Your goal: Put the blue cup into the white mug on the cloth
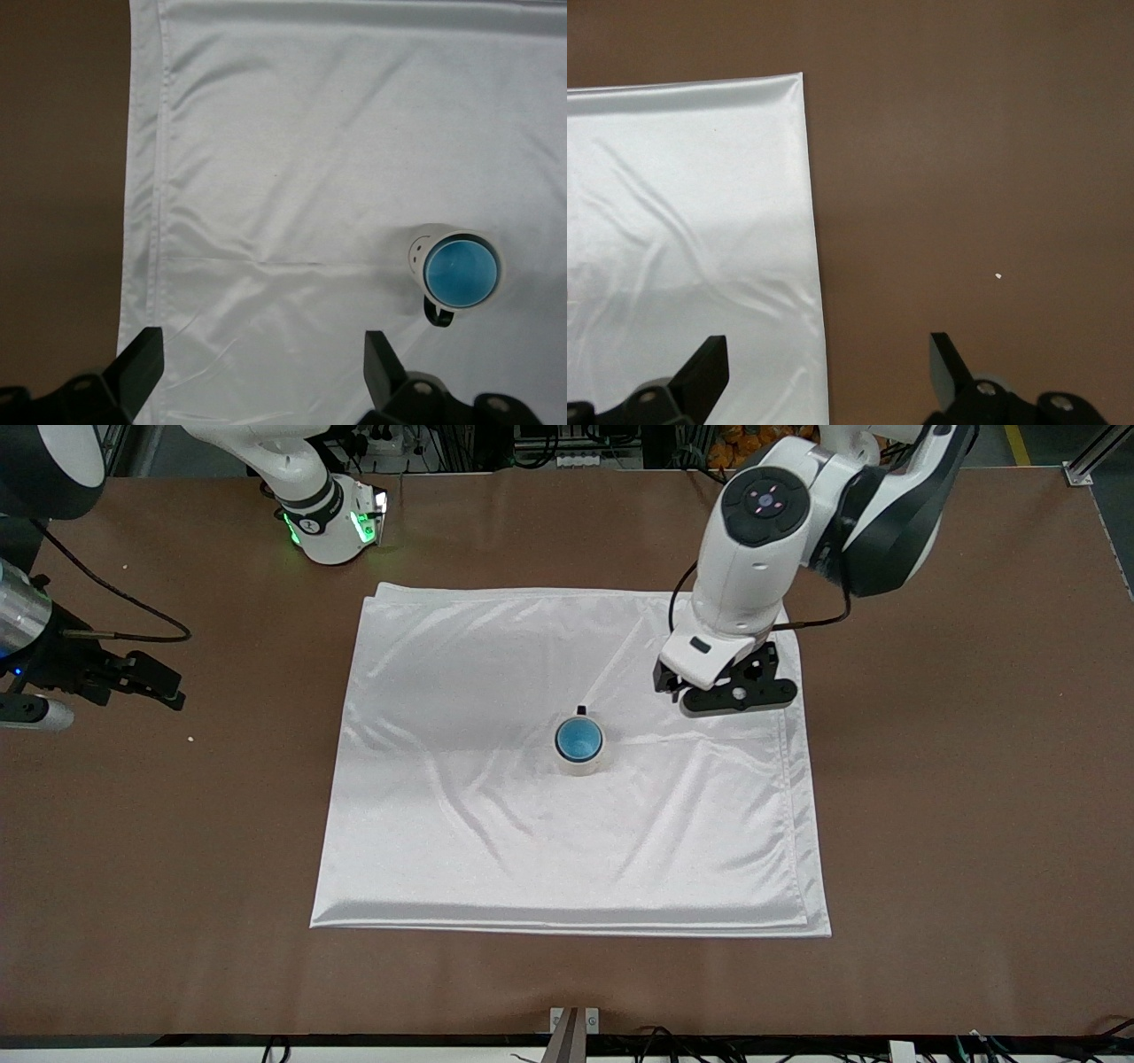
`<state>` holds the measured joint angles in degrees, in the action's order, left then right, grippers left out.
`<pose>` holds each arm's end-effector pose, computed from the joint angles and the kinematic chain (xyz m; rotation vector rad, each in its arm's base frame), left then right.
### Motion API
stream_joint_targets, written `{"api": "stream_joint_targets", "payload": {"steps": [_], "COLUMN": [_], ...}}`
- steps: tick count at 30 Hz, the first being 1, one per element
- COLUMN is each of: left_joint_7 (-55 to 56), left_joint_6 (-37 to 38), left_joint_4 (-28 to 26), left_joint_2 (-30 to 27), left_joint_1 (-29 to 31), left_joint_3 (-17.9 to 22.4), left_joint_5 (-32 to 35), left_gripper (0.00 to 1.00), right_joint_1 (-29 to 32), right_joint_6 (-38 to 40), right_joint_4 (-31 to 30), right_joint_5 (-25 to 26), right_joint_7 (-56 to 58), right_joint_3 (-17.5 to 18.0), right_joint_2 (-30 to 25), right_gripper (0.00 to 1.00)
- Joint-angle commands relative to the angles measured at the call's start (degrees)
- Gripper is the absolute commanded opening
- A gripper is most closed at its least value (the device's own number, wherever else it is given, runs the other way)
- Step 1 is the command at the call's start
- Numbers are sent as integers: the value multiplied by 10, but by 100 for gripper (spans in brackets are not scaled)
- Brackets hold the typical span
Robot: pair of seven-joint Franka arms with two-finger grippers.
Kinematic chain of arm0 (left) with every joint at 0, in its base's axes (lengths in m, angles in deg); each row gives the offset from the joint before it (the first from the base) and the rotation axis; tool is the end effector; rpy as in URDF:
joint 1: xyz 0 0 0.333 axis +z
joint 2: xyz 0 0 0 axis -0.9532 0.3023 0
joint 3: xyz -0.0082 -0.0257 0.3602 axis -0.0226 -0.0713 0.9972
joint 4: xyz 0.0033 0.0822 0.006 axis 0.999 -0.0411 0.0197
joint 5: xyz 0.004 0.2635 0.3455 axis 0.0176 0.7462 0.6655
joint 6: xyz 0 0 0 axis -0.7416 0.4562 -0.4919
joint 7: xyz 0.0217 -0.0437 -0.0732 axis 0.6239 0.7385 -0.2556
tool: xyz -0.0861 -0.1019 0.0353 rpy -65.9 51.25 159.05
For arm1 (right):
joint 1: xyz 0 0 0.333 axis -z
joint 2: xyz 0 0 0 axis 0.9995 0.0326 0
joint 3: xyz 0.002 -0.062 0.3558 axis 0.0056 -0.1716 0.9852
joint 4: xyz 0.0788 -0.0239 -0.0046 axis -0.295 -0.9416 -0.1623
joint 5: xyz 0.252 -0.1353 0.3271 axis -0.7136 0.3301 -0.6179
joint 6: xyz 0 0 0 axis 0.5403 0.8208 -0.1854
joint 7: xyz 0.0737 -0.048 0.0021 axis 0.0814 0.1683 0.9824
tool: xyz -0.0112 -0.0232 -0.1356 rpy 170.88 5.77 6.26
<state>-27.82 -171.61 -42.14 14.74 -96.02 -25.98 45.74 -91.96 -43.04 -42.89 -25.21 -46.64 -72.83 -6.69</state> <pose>0.5618 -0.3598 0.5063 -3.0841 -0.0891 -0.0601 0.6249 0.0216 0.6053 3.1327 -0.1277 0.0396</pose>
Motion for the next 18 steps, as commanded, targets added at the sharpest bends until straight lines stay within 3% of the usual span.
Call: {"api": "stream_joint_targets", "payload": {"steps": [1, 8, 18], "left_joint_7": [-61, -151, -182], "left_joint_6": [12, 41, 62], "left_joint_4": [-67, -61, 17], "left_joint_2": [-82, -110, -101], "left_joint_1": [41, 101, 139], "left_joint_3": [-4, -2, 4], "left_joint_5": [-26, -68, -70], "left_gripper": [100, 100, 100], "right_joint_1": [6, 6, 6], "right_joint_6": [-1, -1, 4], "right_joint_4": [-17, -17, -18], "right_joint_5": [0, 1, 4], "right_joint_7": [4, 4, 5], "right_joint_3": [3, 3, 3], "right_joint_2": [-19, -20, -21], "right_gripper": [100, 100, 100]}}
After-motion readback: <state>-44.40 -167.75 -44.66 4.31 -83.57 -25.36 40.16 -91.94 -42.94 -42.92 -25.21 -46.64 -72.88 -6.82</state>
